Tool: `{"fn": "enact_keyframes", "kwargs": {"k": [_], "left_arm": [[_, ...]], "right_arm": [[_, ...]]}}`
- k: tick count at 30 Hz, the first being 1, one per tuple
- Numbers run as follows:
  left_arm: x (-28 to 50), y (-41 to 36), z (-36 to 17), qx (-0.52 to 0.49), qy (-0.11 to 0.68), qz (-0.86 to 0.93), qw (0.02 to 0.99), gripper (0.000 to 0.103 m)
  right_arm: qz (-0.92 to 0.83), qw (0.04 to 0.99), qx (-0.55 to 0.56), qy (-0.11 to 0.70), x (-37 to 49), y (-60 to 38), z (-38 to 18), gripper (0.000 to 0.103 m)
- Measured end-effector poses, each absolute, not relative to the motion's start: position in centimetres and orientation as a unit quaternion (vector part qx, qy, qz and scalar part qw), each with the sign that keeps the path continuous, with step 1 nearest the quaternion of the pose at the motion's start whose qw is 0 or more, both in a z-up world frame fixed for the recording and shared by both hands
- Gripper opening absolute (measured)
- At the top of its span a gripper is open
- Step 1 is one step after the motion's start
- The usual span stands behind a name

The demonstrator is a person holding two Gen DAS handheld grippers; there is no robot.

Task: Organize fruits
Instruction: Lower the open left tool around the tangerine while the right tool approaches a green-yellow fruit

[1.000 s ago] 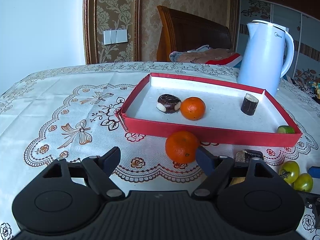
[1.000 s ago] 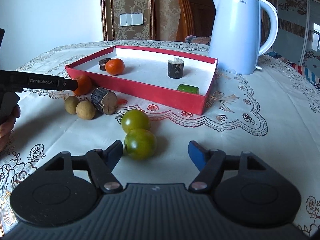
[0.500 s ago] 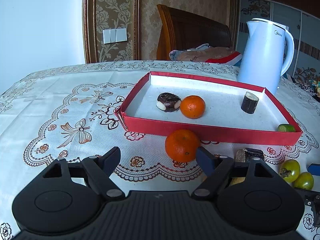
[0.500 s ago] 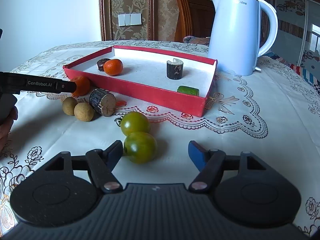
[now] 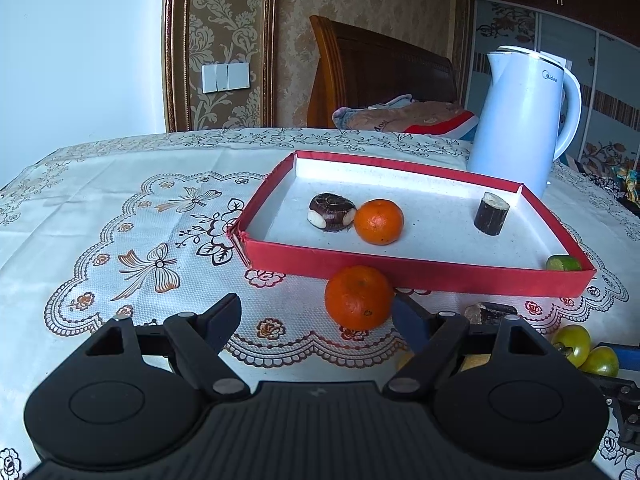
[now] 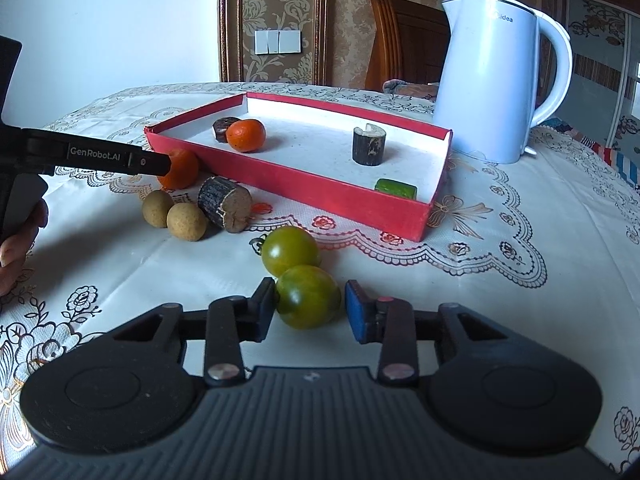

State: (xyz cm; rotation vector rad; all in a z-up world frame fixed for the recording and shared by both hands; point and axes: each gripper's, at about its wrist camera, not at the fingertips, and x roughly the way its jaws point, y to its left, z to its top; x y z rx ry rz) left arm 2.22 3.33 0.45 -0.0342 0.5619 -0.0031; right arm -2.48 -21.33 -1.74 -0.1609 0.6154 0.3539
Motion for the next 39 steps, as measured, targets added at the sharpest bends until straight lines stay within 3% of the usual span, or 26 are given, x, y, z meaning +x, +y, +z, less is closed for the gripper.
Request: {"fn": "enact_keyframes", "kwargs": {"k": [14, 27, 33, 35, 37, 39], "left_arm": [[4.3, 1.2, -0.5, 0.028, 0.295, -0.003, 0.955, 0.082], [4.9, 1.8, -0.9, 0.010, 0.303, 0.005, 0.953, 0.082], [4.6, 1.5, -0.7, 0.016, 0.298, -0.013, 0.954, 0.065], [4.4, 1.4, -0.7, 0.017, 0.299, -0.026, 0.954, 0.051], [4.2, 1.2, -0.6, 0.022, 0.298, -0.036, 0.954, 0.043], [4.1, 1.0, -0.7, 0.026, 0.297, -0.038, 0.954, 0.042]], "right_arm": [[0.174, 0.934, -0.074, 0.302, -2.5, -21.4, -1.8, 0.034], [0.174, 0.934, -0.069, 0.303, -2.4, -21.5, -1.8, 0.034], [0.173, 0.935, -0.069, 0.302, -2.5, -21.6, -1.7, 0.033], [0.170, 0.935, -0.065, 0.303, -2.4, -21.6, -1.7, 0.034], [0.170, 0.935, -0.064, 0.303, -2.4, -21.5, -1.6, 0.034], [0.169, 0.936, -0.066, 0.303, -2.4, -21.5, -1.6, 0.034]]}}
